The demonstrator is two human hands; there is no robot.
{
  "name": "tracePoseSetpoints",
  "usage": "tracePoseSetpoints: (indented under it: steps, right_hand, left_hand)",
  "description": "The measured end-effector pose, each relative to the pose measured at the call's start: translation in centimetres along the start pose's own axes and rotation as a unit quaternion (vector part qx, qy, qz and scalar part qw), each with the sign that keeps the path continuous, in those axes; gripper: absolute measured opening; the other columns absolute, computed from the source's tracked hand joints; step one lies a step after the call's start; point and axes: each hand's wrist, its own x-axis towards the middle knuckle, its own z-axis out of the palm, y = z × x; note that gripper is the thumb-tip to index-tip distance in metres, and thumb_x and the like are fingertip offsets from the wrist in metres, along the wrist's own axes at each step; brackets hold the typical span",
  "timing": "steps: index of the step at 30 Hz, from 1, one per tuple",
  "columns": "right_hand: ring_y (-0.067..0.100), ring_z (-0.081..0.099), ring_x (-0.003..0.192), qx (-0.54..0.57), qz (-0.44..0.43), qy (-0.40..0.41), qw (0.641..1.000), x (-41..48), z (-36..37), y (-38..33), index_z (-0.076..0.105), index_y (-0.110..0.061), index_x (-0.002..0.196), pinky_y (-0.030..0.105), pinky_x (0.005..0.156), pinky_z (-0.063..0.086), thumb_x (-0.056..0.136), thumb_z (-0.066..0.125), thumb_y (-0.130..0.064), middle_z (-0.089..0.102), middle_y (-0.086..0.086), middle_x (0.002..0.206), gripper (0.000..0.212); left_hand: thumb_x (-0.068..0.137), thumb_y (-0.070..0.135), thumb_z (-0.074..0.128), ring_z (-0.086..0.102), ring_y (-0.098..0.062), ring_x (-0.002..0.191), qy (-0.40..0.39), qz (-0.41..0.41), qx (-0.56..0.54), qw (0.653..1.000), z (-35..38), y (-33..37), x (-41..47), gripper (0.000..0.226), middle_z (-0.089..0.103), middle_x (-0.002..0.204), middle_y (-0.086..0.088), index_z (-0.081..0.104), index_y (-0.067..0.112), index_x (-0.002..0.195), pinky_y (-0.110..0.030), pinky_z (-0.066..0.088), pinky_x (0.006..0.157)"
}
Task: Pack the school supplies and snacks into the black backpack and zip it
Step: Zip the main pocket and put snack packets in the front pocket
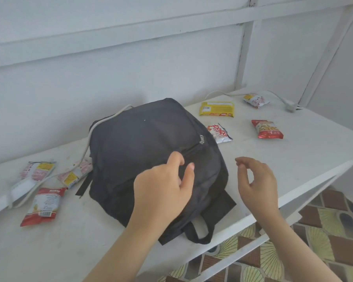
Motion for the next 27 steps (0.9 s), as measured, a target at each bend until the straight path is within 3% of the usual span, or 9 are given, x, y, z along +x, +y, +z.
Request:
tracePoseSetpoints:
  steps: [3, 6, 10, 12, 15, 18, 21, 24, 27]
  right_hand:
    - [0.021, 0.06, 0.102, -0.023, -0.019, -0.007, 1.0, 1.0, -1.2, 2.8, 0.068, -0.014, 0.108, 0.03, 0.089, 0.042, 0.093, 0.053, -0.015, 0.069, 0.002, 0.109, 0.021]
    - [0.022, 0.062, 0.095, -0.033, -0.038, -0.002, 0.999, 2.2, -2.5, 5.1, 0.069, -0.011, 0.104, 0.032, 0.088, 0.043, 0.092, 0.052, -0.013, 0.071, 0.002, 0.101, 0.021]
    - [0.029, 0.062, 0.088, -0.056, -0.065, 0.006, 0.996, 5.5, -4.1, 7.9, 0.069, -0.008, 0.099, 0.037, 0.082, 0.044, 0.085, 0.048, -0.017, 0.071, 0.006, 0.095, 0.027]
    - [0.033, 0.061, 0.088, -0.084, -0.069, 0.009, 0.994, 7.8, -4.5, 9.1, 0.068, -0.007, 0.099, 0.039, 0.08, 0.044, 0.084, 0.052, -0.015, 0.07, 0.01, 0.096, 0.024]
    - [0.038, 0.058, 0.088, -0.123, -0.069, 0.002, 0.99, 10.9, -4.8, 10.7, 0.065, -0.005, 0.103, 0.04, 0.078, 0.042, 0.083, 0.056, -0.014, 0.066, 0.015, 0.098, 0.024]
    - [0.037, 0.055, 0.1, -0.174, -0.061, -0.036, 0.982, 13.1, -4.8, 12.0, 0.06, -0.008, 0.118, 0.042, 0.084, 0.04, 0.085, 0.05, -0.023, 0.062, 0.015, 0.114, 0.038]
    - [0.033, 0.037, 0.13, -0.245, -0.006, -0.117, 0.962, 14.0, -4.6, 13.4, 0.034, -0.016, 0.143, 0.048, 0.105, 0.026, 0.093, 0.045, -0.036, 0.041, 0.015, 0.143, 0.056]
    - [0.031, 0.017, 0.142, -0.26, 0.044, -0.182, 0.947, 13.5, -4.5, 14.3, 0.011, -0.021, 0.15, 0.053, 0.112, 0.009, 0.096, 0.036, -0.045, 0.02, 0.015, 0.154, 0.064]
    - [0.035, 0.015, 0.141, -0.259, 0.029, -0.188, 0.947, 13.1, -4.4, 14.7, 0.007, -0.028, 0.15, 0.055, 0.112, 0.009, 0.096, 0.034, -0.045, 0.016, 0.017, 0.154, 0.063]
  left_hand:
    - [0.083, 0.035, 0.054, 0.048, -0.008, 0.04, -0.012, 0.001, -0.025, 1.0, 1.4, 1.9, 0.0, 0.015, 0.052, 0.047, 0.01, 0.061, 0.023, 0.078, -0.025, 0.039, 0.035]
    - [0.084, 0.031, 0.057, 0.054, -0.007, 0.051, 0.003, 0.027, -0.068, 0.997, 2.9, 3.9, 1.2, 0.013, 0.06, 0.059, 0.011, 0.066, 0.021, 0.086, -0.026, 0.046, 0.042]
    - [0.082, 0.023, 0.06, 0.054, -0.011, 0.059, -0.004, 0.067, -0.088, 0.994, 6.0, 7.4, 4.1, 0.008, 0.061, 0.064, 0.01, 0.064, 0.021, 0.088, -0.025, 0.042, 0.049]
    - [0.08, 0.021, 0.063, 0.057, -0.015, 0.067, -0.015, 0.063, -0.095, 0.993, 7.8, 8.8, 6.1, 0.011, 0.064, 0.069, 0.008, 0.065, 0.019, 0.091, -0.023, 0.037, 0.056]
    - [0.084, 0.023, 0.059, 0.058, -0.024, 0.089, -0.085, 0.047, -0.076, 0.992, 11.0, 9.8, 9.4, 0.026, 0.067, 0.093, 0.0, 0.062, 0.018, 0.109, -0.032, 0.039, 0.071]
    - [0.09, 0.034, 0.049, 0.05, -0.029, 0.109, -0.174, 0.016, 0.049, 0.983, 14.5, 9.8, 11.8, 0.041, 0.058, 0.117, -0.008, 0.047, 0.02, 0.129, -0.037, 0.033, 0.089]
    - [0.093, 0.048, 0.038, 0.029, -0.036, 0.132, -0.254, -0.005, 0.182, 0.95, 17.2, 9.5, 11.5, 0.059, 0.035, 0.141, -0.021, 0.029, 0.017, 0.142, -0.048, 0.011, 0.111]
    - [0.095, 0.052, 0.03, 0.013, -0.038, 0.14, -0.266, -0.004, 0.196, 0.944, 18.9, 9.3, 9.8, 0.063, 0.016, 0.151, -0.024, 0.02, 0.017, 0.147, -0.051, -0.006, 0.112]
    - [0.095, 0.05, 0.034, 0.013, -0.039, 0.139, -0.267, -0.034, 0.188, 0.944, 19.4, 9.2, 9.9, 0.067, 0.006, 0.152, -0.028, 0.012, 0.018, 0.149, -0.044, 0.0, 0.114]
